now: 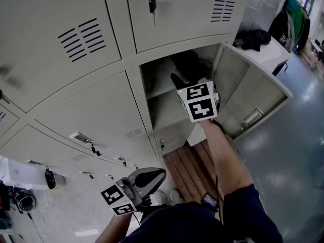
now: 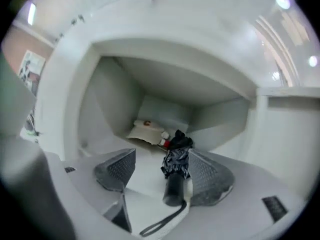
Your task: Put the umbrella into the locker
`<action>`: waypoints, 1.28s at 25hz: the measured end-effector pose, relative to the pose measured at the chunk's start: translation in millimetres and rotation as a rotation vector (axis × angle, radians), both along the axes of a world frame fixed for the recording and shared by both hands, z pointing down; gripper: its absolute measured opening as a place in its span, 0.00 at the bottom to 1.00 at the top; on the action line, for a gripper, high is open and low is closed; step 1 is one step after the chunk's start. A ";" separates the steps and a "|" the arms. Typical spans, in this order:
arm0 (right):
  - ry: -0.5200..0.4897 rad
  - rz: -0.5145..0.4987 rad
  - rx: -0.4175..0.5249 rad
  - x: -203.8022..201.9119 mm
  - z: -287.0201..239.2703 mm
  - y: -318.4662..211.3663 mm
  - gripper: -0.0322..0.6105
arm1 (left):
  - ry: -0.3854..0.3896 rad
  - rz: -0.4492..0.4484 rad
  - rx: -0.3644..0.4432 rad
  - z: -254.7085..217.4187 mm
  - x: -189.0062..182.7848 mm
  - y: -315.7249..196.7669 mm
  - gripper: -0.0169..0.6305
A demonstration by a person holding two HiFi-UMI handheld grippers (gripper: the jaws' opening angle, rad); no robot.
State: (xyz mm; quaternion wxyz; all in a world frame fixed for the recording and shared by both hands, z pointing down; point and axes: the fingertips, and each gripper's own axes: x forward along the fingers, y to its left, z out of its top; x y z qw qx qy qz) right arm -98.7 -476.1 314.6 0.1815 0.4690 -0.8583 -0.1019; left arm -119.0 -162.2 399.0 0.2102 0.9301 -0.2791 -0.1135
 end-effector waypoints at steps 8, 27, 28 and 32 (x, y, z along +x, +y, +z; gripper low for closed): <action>-0.188 -0.146 -0.061 35.8 5.8 76.4 0.52 | -0.048 -0.030 0.020 -6.6 23.8 -7.1 0.03; -0.393 -0.307 -0.107 111.1 36.0 191.2 0.08 | -0.195 -0.172 0.082 -16.5 58.2 -26.1 0.03; -0.397 -0.315 -0.115 111.9 38.6 195.8 0.08 | -0.202 -0.179 0.083 -15.9 59.0 -26.2 0.03; -0.426 -0.362 -0.154 112.7 50.9 219.6 0.06 | -0.238 -0.207 0.096 -14.3 61.0 -25.5 0.03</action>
